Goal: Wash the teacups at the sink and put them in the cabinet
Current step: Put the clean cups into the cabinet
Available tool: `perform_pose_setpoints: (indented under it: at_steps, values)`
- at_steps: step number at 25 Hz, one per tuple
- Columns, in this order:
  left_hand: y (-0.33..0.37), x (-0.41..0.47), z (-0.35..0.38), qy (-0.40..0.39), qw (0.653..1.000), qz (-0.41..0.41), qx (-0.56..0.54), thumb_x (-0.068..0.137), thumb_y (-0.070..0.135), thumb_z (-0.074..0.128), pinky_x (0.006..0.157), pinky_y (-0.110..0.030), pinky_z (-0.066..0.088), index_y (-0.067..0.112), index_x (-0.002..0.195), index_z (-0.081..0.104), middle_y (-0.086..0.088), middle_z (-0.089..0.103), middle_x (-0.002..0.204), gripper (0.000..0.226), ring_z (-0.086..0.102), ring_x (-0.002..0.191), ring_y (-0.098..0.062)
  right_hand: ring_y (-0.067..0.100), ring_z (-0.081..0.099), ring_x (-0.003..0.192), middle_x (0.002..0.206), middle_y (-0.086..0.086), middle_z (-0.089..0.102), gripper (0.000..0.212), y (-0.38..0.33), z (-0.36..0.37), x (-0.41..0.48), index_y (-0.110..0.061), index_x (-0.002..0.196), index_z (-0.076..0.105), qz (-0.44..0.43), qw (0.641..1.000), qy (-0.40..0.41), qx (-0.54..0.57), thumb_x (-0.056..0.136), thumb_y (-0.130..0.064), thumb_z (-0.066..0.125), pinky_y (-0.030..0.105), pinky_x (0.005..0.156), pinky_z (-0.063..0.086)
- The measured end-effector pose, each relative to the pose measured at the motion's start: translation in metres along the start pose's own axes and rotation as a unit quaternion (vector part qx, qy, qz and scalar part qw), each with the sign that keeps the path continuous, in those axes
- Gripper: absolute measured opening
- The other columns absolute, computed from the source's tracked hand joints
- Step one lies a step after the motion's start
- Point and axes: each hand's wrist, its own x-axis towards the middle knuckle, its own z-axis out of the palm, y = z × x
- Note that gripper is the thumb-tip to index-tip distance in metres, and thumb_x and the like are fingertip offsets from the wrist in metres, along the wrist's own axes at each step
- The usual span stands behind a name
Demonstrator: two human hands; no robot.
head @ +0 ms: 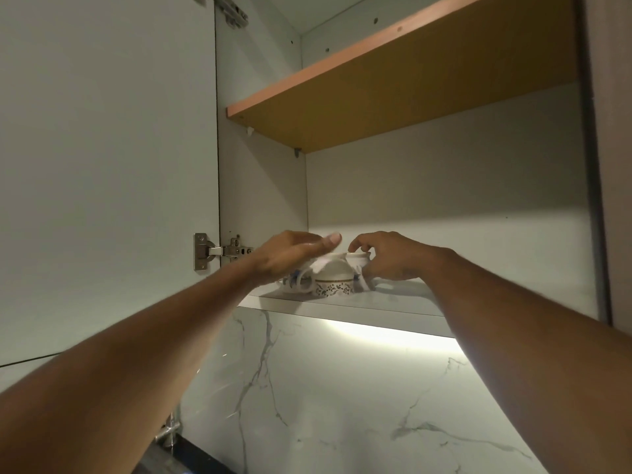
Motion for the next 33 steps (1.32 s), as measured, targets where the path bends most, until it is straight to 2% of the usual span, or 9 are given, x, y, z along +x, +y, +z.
perform_pose_setpoints:
  at_steps: [3, 8, 14, 16, 22, 25, 29, 31, 33]
  values:
    - [-0.007, 0.001, 0.006, -0.025, 0.998, -0.023, 0.050, 0.053, 0.093, 0.064, 0.106, -0.038, 0.044, 0.019, 0.152, 0.044, -0.007, 0.052, 0.151, 0.125, 0.056, 0.130, -0.026, 0.021, 0.056, 0.099, 0.127, 0.002, 0.057, 0.061, 0.000, 0.002, -0.001, -0.022, 0.133, 0.057, -0.010, 1.000, -0.006, 0.002, 0.078, -0.011, 0.082, 0.020, 0.064, 0.038]
    - [-0.016, 0.002, -0.005, -0.027, 0.999, 0.004, 0.045, 0.027, 0.101, 0.063, 0.105, -0.038, 0.049, 0.016, 0.145, 0.054, -0.001, 0.064, 0.135, 0.145, 0.064, 0.114, -0.019, 0.022, 0.060, 0.098, 0.130, 0.004, 0.058, 0.058, 0.003, 0.003, 0.000, -0.021, 0.131, 0.058, -0.012, 1.000, -0.006, 0.019, 0.081, -0.008, 0.081, 0.018, 0.065, 0.040]
    - [-0.018, -0.001, -0.006, -0.026, 0.999, 0.010, -0.027, 0.044, 0.070, 0.077, 0.091, -0.033, 0.054, 0.019, 0.132, 0.066, 0.003, 0.072, 0.115, 0.102, 0.066, 0.105, -0.017, 0.022, 0.058, 0.096, 0.130, 0.003, 0.058, 0.058, 0.002, 0.004, -0.001, -0.022, 0.132, 0.057, -0.008, 1.000, -0.009, 0.020, 0.081, -0.007, 0.082, 0.017, 0.063, 0.039]
    - [-0.012, -0.003, -0.006, -0.031, 0.999, 0.011, -0.037, 0.049, 0.066, 0.078, 0.087, -0.032, 0.054, 0.022, 0.130, 0.068, 0.003, 0.071, 0.119, 0.093, 0.065, 0.110, -0.020, 0.021, 0.058, 0.096, 0.129, 0.003, 0.058, 0.058, 0.002, 0.004, -0.001, -0.022, 0.132, 0.057, -0.007, 1.000, -0.010, 0.019, 0.081, -0.008, 0.082, 0.016, 0.063, 0.038]
    - [-0.004, 0.002, -0.009, 0.017, 0.999, -0.020, -0.033, 0.094, 0.060, 0.044, 0.105, -0.045, 0.040, 0.015, 0.135, 0.062, -0.010, 0.056, 0.146, 0.064, 0.053, 0.131, -0.030, 0.020, 0.054, 0.102, 0.120, -0.001, 0.053, 0.061, 0.004, 0.003, 0.000, -0.023, 0.136, 0.054, -0.004, 1.000, -0.015, 0.010, 0.083, -0.011, 0.081, 0.016, 0.063, 0.036]
    - [-0.020, 0.004, -0.013, 0.043, 0.999, -0.027, -0.012, 0.104, 0.030, 0.052, 0.089, -0.028, 0.043, 0.011, 0.131, 0.066, -0.009, 0.067, 0.131, 0.035, 0.060, 0.114, -0.021, 0.022, 0.054, 0.111, 0.132, 0.002, 0.052, 0.060, -0.001, 0.000, -0.002, -0.025, 0.136, 0.054, -0.011, 1.000, -0.003, 0.000, 0.083, -0.006, 0.076, 0.024, 0.077, 0.042]
    - [-0.034, 0.004, -0.011, 0.058, 0.997, -0.030, -0.034, 0.102, 0.029, 0.058, 0.081, -0.029, 0.047, 0.016, 0.123, 0.072, -0.002, 0.073, 0.115, 0.028, 0.064, 0.099, -0.011, 0.023, 0.054, 0.122, 0.131, 0.004, 0.059, 0.044, -0.029, -0.007, -0.009, -0.020, 0.125, 0.063, -0.104, 0.982, 0.062, 0.148, 0.083, -0.030, 0.066, 0.038, 0.094, 0.048]
    - [-0.034, 0.004, -0.010, 0.063, 0.997, -0.028, -0.037, 0.103, 0.027, 0.057, 0.074, -0.025, 0.046, 0.015, 0.123, 0.071, -0.002, 0.072, 0.110, 0.027, 0.063, 0.096, -0.011, 0.020, 0.058, 0.115, 0.128, 0.001, 0.061, 0.051, -0.038, -0.004, -0.016, -0.020, 0.128, 0.061, -0.114, 0.986, 0.027, 0.117, 0.085, -0.045, 0.073, 0.032, 0.088, 0.050]
    - [-0.032, 0.005, -0.009, 0.067, 0.997, -0.028, -0.033, 0.104, 0.022, 0.055, 0.074, -0.026, 0.046, 0.012, 0.124, 0.070, -0.003, 0.070, 0.111, 0.027, 0.063, 0.102, -0.017, 0.019, 0.061, 0.107, 0.128, 0.001, 0.061, 0.057, -0.040, 0.001, -0.019, -0.020, 0.131, 0.059, -0.091, 0.995, -0.001, 0.046, 0.082, -0.044, 0.079, 0.021, 0.071, 0.047]
